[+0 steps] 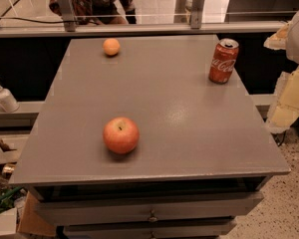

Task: Move orange near coke can

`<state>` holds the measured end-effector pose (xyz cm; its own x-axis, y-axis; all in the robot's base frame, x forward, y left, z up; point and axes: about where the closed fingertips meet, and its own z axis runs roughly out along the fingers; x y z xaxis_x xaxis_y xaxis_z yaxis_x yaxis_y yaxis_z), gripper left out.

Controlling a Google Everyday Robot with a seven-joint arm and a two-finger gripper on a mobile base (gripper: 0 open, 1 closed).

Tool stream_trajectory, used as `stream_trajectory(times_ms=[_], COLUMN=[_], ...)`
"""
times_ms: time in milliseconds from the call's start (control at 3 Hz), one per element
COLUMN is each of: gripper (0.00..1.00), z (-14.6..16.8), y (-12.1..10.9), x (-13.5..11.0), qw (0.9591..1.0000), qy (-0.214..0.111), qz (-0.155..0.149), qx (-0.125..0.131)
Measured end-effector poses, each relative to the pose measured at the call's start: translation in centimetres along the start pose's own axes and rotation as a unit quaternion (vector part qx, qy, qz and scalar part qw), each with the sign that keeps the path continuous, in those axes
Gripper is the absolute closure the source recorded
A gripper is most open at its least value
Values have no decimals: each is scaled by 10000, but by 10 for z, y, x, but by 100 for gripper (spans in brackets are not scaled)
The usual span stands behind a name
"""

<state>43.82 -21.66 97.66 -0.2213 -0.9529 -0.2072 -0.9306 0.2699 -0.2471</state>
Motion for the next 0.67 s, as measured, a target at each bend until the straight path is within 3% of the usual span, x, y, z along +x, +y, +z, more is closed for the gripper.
stream_trajectory(times_ms=[333, 667], gripper=[0, 0], z=[0, 9], y=[0, 5], x=[0, -3], qw=[10000, 9998], qy=[-1, -209], qz=[0, 18], qx=[1, -31])
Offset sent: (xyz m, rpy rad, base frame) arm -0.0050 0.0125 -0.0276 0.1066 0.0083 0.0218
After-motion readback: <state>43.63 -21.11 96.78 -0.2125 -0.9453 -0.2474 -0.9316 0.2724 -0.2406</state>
